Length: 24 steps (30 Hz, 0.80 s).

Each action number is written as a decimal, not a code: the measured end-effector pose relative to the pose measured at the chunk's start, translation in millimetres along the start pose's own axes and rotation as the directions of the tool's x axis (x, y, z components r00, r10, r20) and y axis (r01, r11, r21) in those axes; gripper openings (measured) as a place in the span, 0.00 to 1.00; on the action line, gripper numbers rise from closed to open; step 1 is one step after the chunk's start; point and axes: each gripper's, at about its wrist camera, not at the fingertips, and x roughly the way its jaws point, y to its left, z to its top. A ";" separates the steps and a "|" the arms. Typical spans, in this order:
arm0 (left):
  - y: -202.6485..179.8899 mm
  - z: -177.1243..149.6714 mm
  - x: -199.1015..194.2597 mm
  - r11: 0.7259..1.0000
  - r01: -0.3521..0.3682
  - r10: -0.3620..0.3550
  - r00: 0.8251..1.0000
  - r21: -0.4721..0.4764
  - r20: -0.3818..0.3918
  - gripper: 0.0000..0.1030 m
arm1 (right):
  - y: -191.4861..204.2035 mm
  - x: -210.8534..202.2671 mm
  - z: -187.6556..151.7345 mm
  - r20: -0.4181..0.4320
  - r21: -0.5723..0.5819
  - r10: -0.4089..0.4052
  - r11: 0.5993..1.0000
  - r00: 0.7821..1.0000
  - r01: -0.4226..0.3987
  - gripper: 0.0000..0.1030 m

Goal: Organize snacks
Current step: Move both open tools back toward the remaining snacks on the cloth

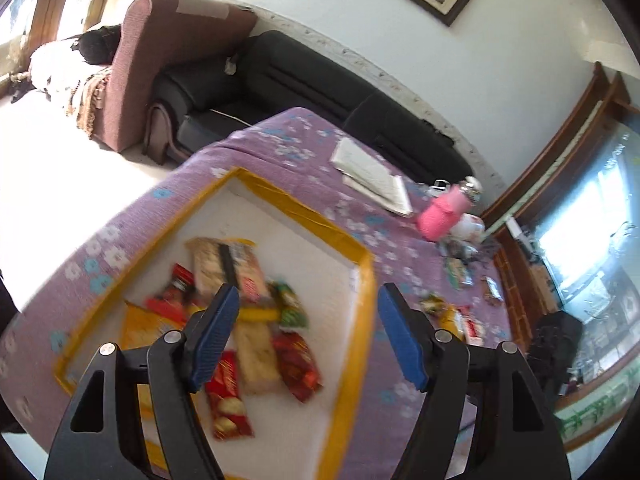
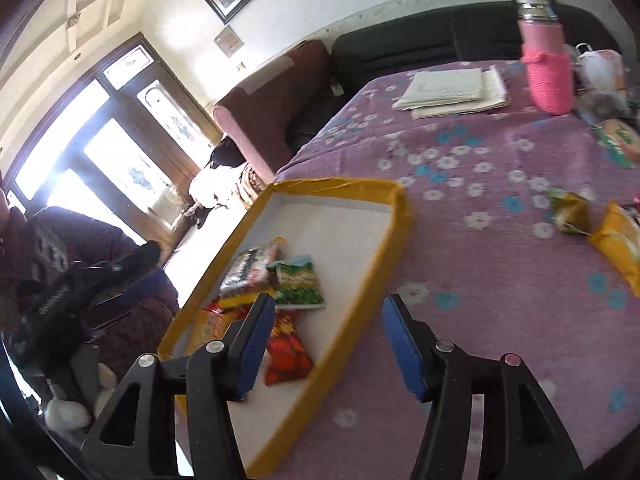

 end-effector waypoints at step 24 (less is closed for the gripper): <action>-93.7 -79.7 5.9 0.991 0.113 -0.109 0.992 0.067 -0.066 0.79 | -111.1 -162.8 -33.5 0.415 0.049 -0.398 0.908 0.818 0.416 0.85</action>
